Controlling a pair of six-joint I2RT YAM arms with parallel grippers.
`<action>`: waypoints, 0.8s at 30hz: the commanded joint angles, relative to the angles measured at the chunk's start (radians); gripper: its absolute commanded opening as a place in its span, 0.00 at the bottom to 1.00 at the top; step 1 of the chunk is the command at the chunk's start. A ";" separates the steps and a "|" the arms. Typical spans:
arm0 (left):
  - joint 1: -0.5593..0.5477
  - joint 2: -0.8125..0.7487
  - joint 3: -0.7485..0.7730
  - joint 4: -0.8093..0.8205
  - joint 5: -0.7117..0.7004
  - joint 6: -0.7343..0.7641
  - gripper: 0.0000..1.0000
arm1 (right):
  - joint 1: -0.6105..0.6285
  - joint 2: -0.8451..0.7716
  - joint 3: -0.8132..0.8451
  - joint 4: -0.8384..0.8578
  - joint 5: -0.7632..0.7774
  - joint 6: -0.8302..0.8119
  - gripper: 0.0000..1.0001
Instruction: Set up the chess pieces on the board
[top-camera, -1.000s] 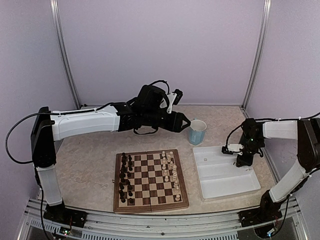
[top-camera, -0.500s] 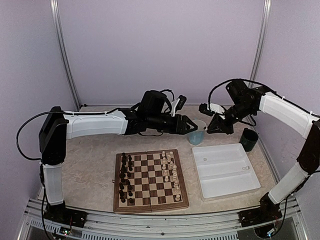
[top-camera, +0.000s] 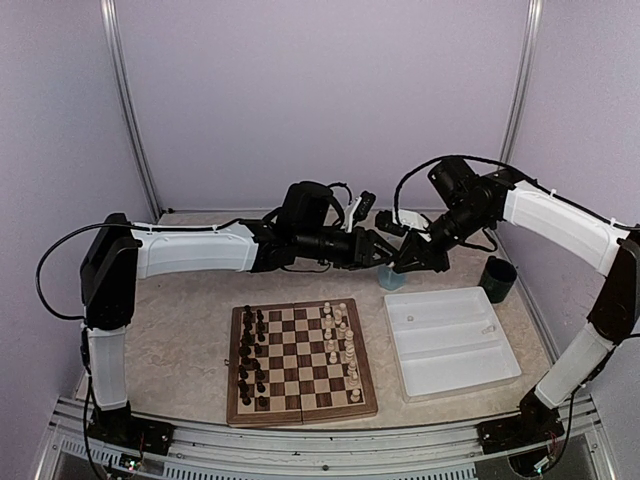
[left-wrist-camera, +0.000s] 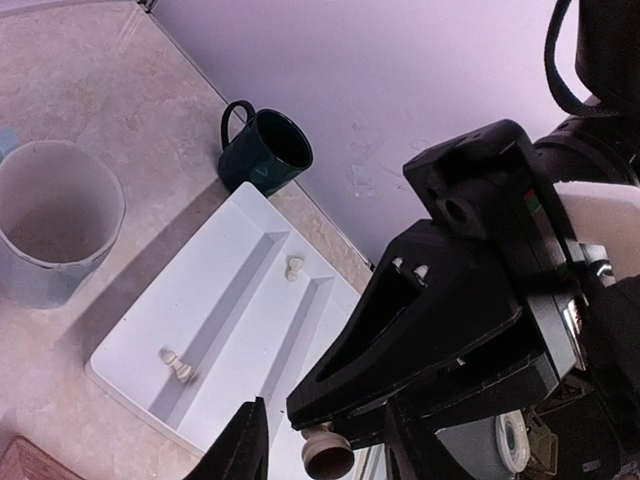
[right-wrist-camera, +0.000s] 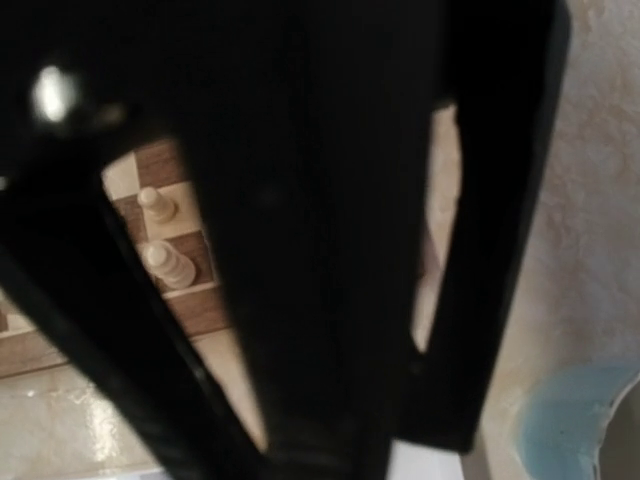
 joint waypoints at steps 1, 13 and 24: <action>-0.001 0.018 -0.010 0.028 0.028 -0.023 0.38 | 0.016 -0.009 0.031 -0.008 0.013 0.023 0.10; 0.000 0.016 -0.017 0.019 0.041 -0.033 0.32 | 0.016 -0.004 0.023 0.025 0.053 0.057 0.10; 0.005 0.024 -0.018 0.031 0.050 -0.031 0.16 | 0.019 -0.015 0.032 0.014 0.042 0.037 0.11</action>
